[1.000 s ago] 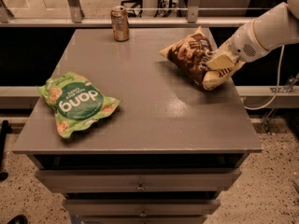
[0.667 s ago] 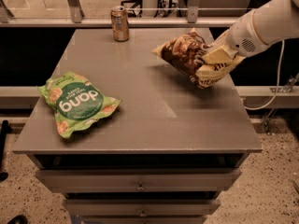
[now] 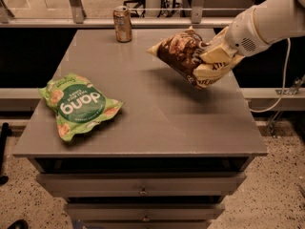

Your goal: Move brown chip bag near green rice chip bag

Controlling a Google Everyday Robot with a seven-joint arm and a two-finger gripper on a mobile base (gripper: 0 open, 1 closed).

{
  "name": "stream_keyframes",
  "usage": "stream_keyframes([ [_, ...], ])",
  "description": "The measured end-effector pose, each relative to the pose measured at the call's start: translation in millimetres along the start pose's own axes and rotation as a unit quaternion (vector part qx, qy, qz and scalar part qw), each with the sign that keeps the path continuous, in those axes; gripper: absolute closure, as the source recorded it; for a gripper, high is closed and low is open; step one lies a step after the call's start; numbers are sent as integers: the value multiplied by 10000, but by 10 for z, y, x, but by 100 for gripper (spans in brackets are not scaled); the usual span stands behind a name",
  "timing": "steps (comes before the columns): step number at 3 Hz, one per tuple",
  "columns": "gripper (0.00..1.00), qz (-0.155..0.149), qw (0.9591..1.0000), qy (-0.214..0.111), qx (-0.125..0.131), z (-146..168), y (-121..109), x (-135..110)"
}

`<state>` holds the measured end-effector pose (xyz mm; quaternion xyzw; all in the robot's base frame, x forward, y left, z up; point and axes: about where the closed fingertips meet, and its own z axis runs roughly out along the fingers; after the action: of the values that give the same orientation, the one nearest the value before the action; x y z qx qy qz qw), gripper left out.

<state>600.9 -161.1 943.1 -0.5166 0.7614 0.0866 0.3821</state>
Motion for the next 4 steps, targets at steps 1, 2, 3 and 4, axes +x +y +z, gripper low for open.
stream_keyframes([
  [1,100,-158,9991,-355,-161,192,156,-338],
  [2,100,-317,9977,-505,-334,293,332,-516],
  [3,100,-487,9948,-587,-671,412,625,-578],
  [4,100,-588,9896,-703,-1107,568,951,-620],
])
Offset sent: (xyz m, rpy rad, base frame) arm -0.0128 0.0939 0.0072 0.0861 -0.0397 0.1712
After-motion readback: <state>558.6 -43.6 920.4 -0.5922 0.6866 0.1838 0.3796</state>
